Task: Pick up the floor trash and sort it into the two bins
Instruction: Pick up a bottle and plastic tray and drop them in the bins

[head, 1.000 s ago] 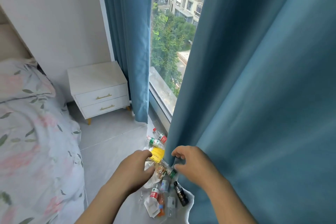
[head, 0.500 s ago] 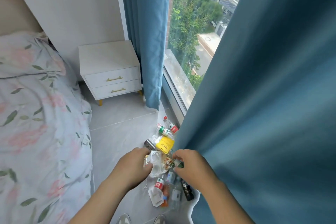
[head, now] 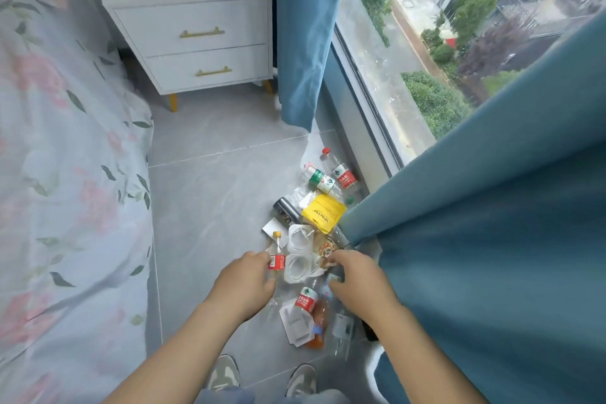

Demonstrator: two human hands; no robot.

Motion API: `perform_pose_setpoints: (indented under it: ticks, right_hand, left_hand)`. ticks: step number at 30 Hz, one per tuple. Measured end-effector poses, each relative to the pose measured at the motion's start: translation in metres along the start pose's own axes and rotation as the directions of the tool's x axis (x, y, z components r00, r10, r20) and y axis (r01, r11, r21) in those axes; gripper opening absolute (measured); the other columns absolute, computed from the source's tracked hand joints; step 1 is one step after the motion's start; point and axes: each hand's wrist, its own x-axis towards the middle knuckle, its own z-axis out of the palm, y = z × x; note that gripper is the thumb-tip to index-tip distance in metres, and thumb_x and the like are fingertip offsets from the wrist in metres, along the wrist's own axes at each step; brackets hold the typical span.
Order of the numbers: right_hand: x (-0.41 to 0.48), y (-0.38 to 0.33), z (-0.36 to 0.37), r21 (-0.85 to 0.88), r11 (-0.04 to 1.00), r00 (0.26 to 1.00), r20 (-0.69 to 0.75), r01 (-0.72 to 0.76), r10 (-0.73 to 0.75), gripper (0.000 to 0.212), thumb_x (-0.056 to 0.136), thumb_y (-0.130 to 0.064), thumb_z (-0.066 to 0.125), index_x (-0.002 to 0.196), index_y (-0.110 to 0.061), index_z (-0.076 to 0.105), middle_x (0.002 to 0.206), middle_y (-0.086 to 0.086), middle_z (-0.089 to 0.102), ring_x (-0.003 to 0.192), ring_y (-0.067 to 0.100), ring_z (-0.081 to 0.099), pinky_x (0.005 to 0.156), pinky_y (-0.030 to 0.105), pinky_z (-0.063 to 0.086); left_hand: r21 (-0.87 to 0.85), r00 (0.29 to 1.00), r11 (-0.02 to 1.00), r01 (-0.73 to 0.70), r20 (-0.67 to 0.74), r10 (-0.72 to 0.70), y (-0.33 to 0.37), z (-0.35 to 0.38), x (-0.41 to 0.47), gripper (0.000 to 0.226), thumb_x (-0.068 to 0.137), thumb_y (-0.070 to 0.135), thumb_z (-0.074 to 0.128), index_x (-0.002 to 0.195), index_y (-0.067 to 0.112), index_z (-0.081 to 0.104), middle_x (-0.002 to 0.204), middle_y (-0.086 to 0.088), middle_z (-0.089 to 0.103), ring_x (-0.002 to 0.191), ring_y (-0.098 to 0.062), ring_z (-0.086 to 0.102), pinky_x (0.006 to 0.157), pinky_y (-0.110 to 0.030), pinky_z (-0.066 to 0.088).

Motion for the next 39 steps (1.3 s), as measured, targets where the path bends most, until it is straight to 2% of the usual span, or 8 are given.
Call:
perform_pose_setpoints:
  ticks: [3, 9, 13, 17, 22, 25, 30, 39]
  right_hand:
    - [0.066, 0.028, 0.049, -0.044, 0.999, 1.000, 0.000, 0.012, -0.012, 0.033, 0.086, -0.020, 0.059, 0.119, -0.020, 0.060, 0.115, -0.002, 0.064, 0.106, 0.019, 0.058, 0.074, 0.025, 0.042]
    - [0.194, 0.078, 0.141, -0.121, 0.992, 0.997, -0.050, 0.046, -0.052, 0.045, 0.085, -0.022, 0.059, 0.130, -0.022, 0.054, 0.126, -0.002, 0.059, 0.115, 0.019, 0.055, 0.088, 0.031, 0.047]
    - [0.263, 0.108, 0.197, -0.180, 0.979, 0.989, -0.085, 0.101, -0.118, 0.045, 0.086, -0.026, 0.060, 0.131, -0.024, 0.053, 0.129, -0.002, 0.058, 0.116, 0.021, 0.055, 0.091, 0.033, 0.047]
    - [0.299, 0.141, 0.234, -0.194, 0.968, 0.970, -0.149, 0.160, -0.191, 0.044, 0.087, -0.028, 0.060, 0.131, -0.025, 0.053, 0.127, -0.005, 0.058, 0.116, 0.017, 0.053, 0.092, 0.031, 0.045]
    - [0.299, 0.175, 0.264, -0.146, 0.971, 0.920, -0.320, 0.187, -0.225, 0.041, 0.088, -0.030, 0.062, 0.128, -0.028, 0.055, 0.126, -0.011, 0.058, 0.116, 0.010, 0.052, 0.092, 0.023, 0.040]
    - [0.280, 0.185, 0.288, -0.091, 0.974, 0.920, -0.320, 0.206, -0.225, 0.042, 0.089, -0.032, 0.062, 0.131, -0.028, 0.054, 0.128, -0.013, 0.056, 0.118, 0.005, 0.050, 0.096, 0.020, 0.038]
    - [0.255, 0.197, 0.320, -0.043, 0.985, 0.935, -0.309, 0.169, -0.174, 0.048, 0.091, -0.033, 0.061, 0.136, -0.028, 0.047, 0.137, -0.014, 0.049, 0.125, 0.002, 0.044, 0.102, 0.018, 0.035]
    - [0.255, 0.189, 0.322, -0.115, 0.976, 0.905, -0.367, 0.186, -0.215, 0.057, 0.092, -0.035, 0.059, 0.143, -0.026, 0.037, 0.141, -0.013, 0.040, 0.127, 0.007, 0.040, 0.104, 0.022, 0.034]
  left_hand:
    - [0.006, 1.000, 1.000, 0.007, 0.017, -0.008, -0.029, 0.047, 0.064, 0.033, 0.092, 0.028, 0.044, 0.122, 0.017, 0.052, 0.123, -0.003, 0.055, 0.109, -0.023, 0.055, 0.090, -0.033, 0.047]
    - [0.030, 0.999, 0.999, -0.040, 0.002, 0.040, -0.079, 0.132, 0.191, 0.028, 0.089, 0.028, 0.047, 0.114, 0.016, 0.054, 0.114, -0.005, 0.057, 0.103, -0.026, 0.057, 0.084, -0.032, 0.047]
    - [0.012, 0.998, 0.999, -0.053, -0.035, 0.053, -0.111, 0.184, 0.266, 0.034, 0.090, 0.030, 0.050, 0.120, 0.015, 0.054, 0.123, -0.003, 0.057, 0.111, -0.022, 0.056, 0.090, -0.033, 0.047]
    - [0.045, 0.989, 0.992, -0.115, -0.092, 0.118, -0.133, 0.230, 0.314, 0.033, 0.090, 0.030, 0.050, 0.120, 0.019, 0.054, 0.122, 0.000, 0.057, 0.110, -0.019, 0.056, 0.088, -0.031, 0.047]
    - [0.025, 0.963, 0.984, -0.176, -0.203, 0.178, -0.147, 0.268, 0.323, 0.036, 0.091, 0.036, 0.051, 0.126, 0.026, 0.050, 0.127, 0.004, 0.054, 0.114, -0.017, 0.055, 0.090, -0.030, 0.046]
    - [0.047, 0.961, 0.985, -0.166, -0.216, 0.172, -0.155, 0.281, 0.311, 0.040, 0.090, 0.041, 0.052, 0.125, 0.022, 0.050, 0.126, 0.000, 0.054, 0.114, -0.018, 0.054, 0.092, -0.033, 0.046]
    - [0.039, 0.971, 0.985, -0.169, -0.166, 0.173, -0.163, 0.296, 0.283, 0.044, 0.087, 0.046, 0.055, 0.124, 0.023, 0.047, 0.120, 0.002, 0.054, 0.097, -0.015, 0.059, 0.086, -0.032, 0.047]
    - [0.000, 0.969, 0.986, -0.169, -0.181, 0.166, -0.174, 0.298, 0.283, 0.048, 0.084, 0.049, 0.058, 0.120, 0.020, 0.046, 0.117, 0.001, 0.054, 0.095, -0.018, 0.058, 0.086, -0.035, 0.049]
